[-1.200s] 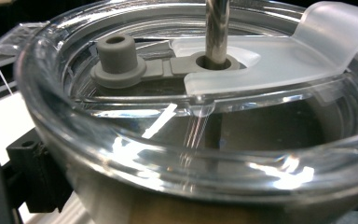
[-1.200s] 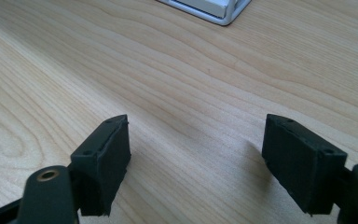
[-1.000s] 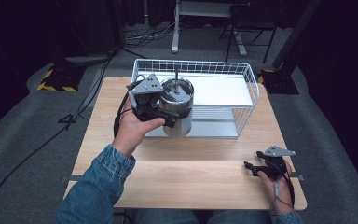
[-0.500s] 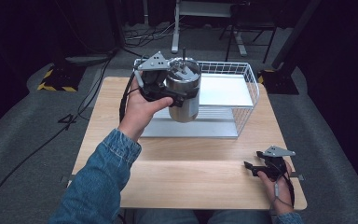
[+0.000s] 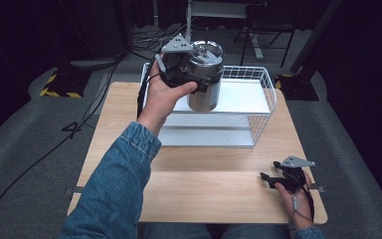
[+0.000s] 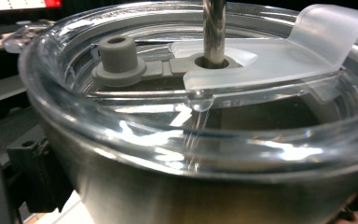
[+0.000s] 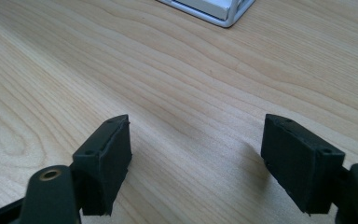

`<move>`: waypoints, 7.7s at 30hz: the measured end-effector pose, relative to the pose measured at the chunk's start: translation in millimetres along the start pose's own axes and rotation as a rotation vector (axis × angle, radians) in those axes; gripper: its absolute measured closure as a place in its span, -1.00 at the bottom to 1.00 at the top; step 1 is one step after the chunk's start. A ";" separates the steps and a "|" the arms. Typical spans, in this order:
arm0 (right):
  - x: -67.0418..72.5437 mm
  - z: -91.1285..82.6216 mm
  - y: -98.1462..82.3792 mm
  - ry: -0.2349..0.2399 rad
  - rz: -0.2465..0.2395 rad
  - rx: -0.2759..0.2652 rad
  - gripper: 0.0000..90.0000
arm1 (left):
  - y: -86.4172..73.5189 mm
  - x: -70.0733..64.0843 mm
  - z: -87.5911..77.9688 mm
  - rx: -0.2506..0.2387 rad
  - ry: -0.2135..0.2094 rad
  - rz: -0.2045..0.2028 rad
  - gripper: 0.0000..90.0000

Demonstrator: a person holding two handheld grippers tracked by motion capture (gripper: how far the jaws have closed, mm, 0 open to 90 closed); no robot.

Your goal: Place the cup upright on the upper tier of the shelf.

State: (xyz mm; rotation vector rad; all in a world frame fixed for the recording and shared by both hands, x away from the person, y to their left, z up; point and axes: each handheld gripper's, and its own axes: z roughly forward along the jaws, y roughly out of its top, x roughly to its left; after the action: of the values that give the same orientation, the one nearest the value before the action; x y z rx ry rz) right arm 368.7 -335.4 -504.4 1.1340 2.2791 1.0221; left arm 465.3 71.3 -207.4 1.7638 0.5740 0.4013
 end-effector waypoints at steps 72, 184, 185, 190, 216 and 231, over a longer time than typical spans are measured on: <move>3.0 -0.9 -0.3 0.000 -0.036 -0.007 -0.44 | -25.8 40.6 74.2 0.017 0.129 -0.050 -0.95; -0.3 1.3 1.2 0.034 -0.017 0.008 -0.45 | -178.3 -8.3 -143.2 0.022 0.090 -0.028 -0.68; -0.3 1.3 1.2 0.034 -0.017 0.008 -0.45 | -178.3 -8.3 -143.2 0.022 0.090 -0.028 -0.67; 0.0 1.3 1.1 0.032 -0.019 0.006 -0.45 | -205.4 -6.7 -145.1 0.062 0.078 -0.034 -0.67; 0.1 1.3 1.0 0.031 -0.020 0.005 -0.45 | -295.9 -7.4 -141.3 0.171 0.127 -0.087 -0.67; -0.1 1.4 1.1 0.032 -0.018 0.006 -0.45 | -329.3 -10.6 -133.8 0.307 0.164 -0.115 -0.67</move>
State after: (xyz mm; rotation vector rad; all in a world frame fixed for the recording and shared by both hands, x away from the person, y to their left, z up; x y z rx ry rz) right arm 370.1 -334.5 -504.5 1.1049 2.3149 1.0347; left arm 327.2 237.6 -489.7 1.9890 0.8873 0.3955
